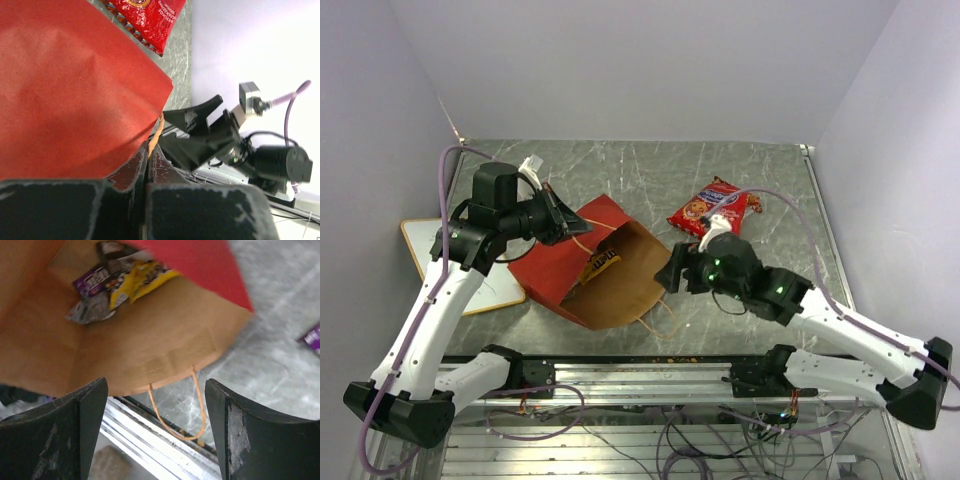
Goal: Take the snacks out of the paper bag
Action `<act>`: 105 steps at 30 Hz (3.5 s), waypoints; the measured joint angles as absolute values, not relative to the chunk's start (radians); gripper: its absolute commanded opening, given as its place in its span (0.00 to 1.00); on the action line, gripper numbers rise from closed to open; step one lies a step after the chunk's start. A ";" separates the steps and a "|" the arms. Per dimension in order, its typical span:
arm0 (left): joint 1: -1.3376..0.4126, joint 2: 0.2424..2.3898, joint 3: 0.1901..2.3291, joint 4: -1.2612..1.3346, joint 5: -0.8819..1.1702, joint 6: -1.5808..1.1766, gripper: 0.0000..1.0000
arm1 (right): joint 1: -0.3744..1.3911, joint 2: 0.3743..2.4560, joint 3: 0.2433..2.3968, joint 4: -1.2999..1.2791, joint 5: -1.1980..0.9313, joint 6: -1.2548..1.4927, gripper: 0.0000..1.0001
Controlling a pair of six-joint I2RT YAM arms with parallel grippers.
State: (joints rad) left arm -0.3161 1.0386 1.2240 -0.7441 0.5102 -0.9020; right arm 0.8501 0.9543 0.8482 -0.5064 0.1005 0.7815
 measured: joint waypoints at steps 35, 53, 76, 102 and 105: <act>-0.316 1.005 1.287 -0.779 0.452 -0.875 0.07 | 1.192 1.872 0.803 1.135 0.680 -0.355 0.91; -0.316 0.969 1.253 -0.751 0.461 -0.880 0.07 | 1.073 2.033 0.945 1.067 0.514 -0.209 0.75; -0.316 0.990 1.272 -0.760 0.465 -0.863 0.07 | 1.050 2.225 1.196 0.873 0.749 -0.076 0.21; -0.316 1.000 1.289 -0.810 0.411 -0.841 0.07 | 1.112 1.819 0.865 0.846 0.255 -0.108 0.00; -0.316 1.008 1.303 -0.809 0.411 -0.836 0.07 | 1.129 1.753 0.834 0.834 0.226 -0.082 0.00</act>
State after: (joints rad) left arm -0.3161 1.0084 1.3025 -0.8085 0.4114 -0.8356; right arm 1.1290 1.7535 0.8337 0.8337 0.2256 -0.0822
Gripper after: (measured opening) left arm 0.075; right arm 0.009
